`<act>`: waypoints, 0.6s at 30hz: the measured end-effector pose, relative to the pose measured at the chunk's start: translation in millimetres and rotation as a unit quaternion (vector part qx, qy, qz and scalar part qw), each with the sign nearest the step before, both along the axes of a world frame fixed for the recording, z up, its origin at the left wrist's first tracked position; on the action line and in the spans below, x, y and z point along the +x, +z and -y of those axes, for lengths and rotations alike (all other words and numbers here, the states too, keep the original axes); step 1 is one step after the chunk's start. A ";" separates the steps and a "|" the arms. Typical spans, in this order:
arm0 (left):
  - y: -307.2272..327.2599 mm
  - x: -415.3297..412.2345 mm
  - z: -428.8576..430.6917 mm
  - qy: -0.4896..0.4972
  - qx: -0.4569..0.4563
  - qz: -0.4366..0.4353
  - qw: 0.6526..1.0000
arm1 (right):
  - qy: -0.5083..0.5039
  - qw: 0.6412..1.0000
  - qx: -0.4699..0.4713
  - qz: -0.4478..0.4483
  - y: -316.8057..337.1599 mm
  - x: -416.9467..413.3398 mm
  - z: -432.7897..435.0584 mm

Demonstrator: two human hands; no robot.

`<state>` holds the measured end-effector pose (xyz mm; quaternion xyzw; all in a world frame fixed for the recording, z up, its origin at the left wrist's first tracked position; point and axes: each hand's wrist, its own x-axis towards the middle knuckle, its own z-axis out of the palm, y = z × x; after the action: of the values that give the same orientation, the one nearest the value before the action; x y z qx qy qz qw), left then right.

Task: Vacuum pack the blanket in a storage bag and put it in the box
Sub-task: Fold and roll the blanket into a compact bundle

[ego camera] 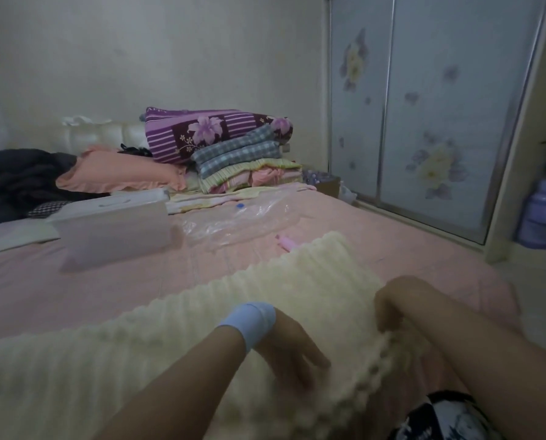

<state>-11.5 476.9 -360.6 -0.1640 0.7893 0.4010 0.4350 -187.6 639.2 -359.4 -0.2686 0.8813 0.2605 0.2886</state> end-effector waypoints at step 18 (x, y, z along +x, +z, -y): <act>-14.5 -15.3 203.2 0.045 -0.414 -0.012 0.909 | 0.238 0.924 -0.261 -0.147 -33.8 -52.5 194.0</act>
<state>-26.8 273.7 -375.1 -0.3600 0.8814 0.0599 0.3000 -240.0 445.2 -393.1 -0.4950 0.8607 0.1187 0.0049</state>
